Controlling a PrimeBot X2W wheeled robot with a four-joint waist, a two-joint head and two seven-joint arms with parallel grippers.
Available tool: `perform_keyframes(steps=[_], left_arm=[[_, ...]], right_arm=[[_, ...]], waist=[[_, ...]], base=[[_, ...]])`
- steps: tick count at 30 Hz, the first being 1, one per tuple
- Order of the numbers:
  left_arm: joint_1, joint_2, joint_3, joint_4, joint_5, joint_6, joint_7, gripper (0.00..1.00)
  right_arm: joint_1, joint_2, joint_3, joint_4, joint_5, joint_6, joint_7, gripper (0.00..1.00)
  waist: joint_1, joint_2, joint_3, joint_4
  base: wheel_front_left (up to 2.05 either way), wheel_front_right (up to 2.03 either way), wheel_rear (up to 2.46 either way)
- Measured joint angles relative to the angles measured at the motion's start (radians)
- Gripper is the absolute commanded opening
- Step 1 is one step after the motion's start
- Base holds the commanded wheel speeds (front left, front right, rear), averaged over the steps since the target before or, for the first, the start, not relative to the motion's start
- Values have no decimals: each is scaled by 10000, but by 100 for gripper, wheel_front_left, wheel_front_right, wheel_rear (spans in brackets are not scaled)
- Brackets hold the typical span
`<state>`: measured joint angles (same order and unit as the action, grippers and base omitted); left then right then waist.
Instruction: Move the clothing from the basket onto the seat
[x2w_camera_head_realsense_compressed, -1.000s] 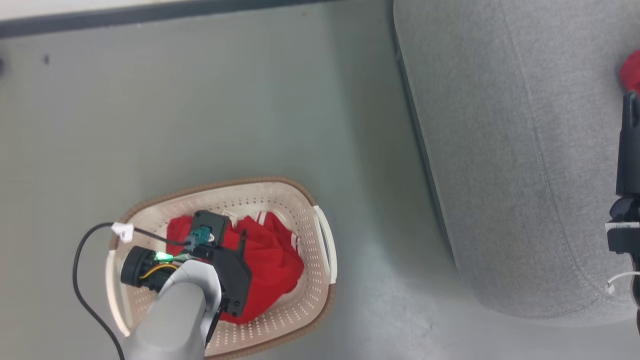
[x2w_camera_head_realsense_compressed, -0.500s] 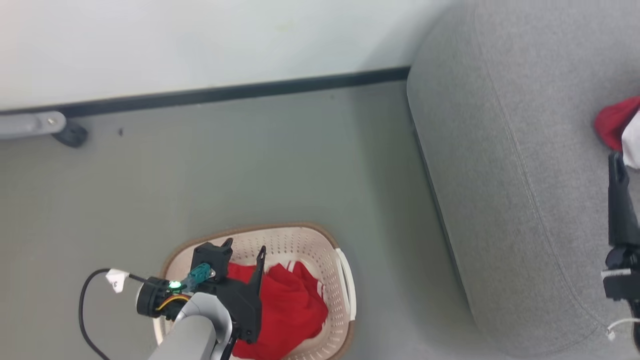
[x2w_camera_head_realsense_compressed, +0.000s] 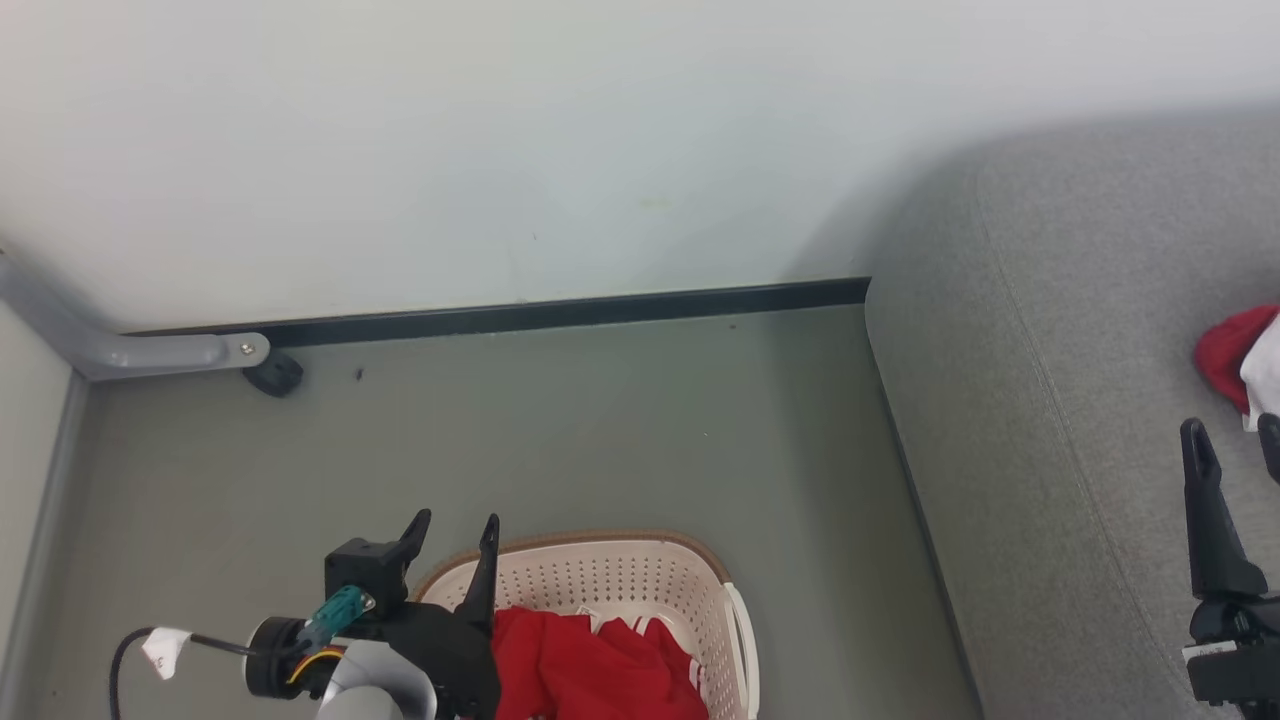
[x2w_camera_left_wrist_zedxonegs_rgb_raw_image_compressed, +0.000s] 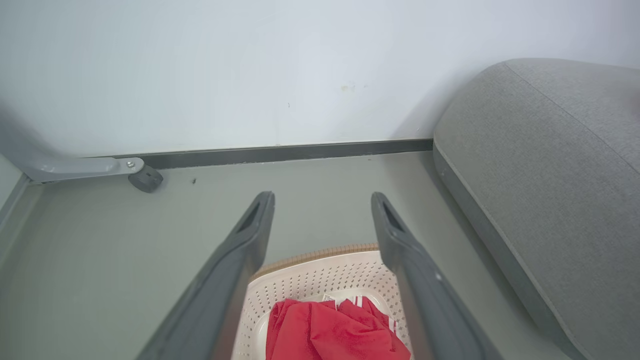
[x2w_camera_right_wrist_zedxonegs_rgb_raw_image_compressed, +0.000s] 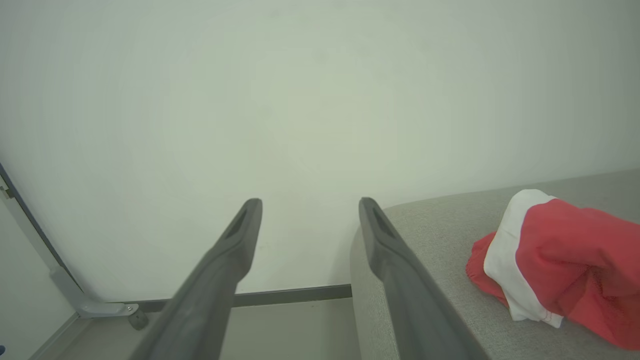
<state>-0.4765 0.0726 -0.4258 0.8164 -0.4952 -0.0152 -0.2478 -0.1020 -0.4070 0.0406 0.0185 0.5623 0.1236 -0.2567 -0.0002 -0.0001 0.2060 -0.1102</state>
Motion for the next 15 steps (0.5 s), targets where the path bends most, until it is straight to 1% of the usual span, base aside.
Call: perform_keyframes(steps=[7, 13, 15], left_arm=[[1078, 320, 506, -1402, -123, 359, -15, 100], [2209, 663, 1051, -2874, -140, 792, -17, 100], [2556, 740, 1181, -3405, -138, 874, -17, 100]], right_arm=[[614, 90, 4, -125, -13, -2, 0, 100], [1045, 203, 48, -242, -15, -2, 0, 100], [1202, 247, 46, -320, -13, -4, 0, 100]], waist=[[0, 0, -727, 382], [0, -1, -1257, 664], [0, -1, -1410, 743]], base=[[0, 0, 0], [0, 0, 0], [0, 0, 0]])
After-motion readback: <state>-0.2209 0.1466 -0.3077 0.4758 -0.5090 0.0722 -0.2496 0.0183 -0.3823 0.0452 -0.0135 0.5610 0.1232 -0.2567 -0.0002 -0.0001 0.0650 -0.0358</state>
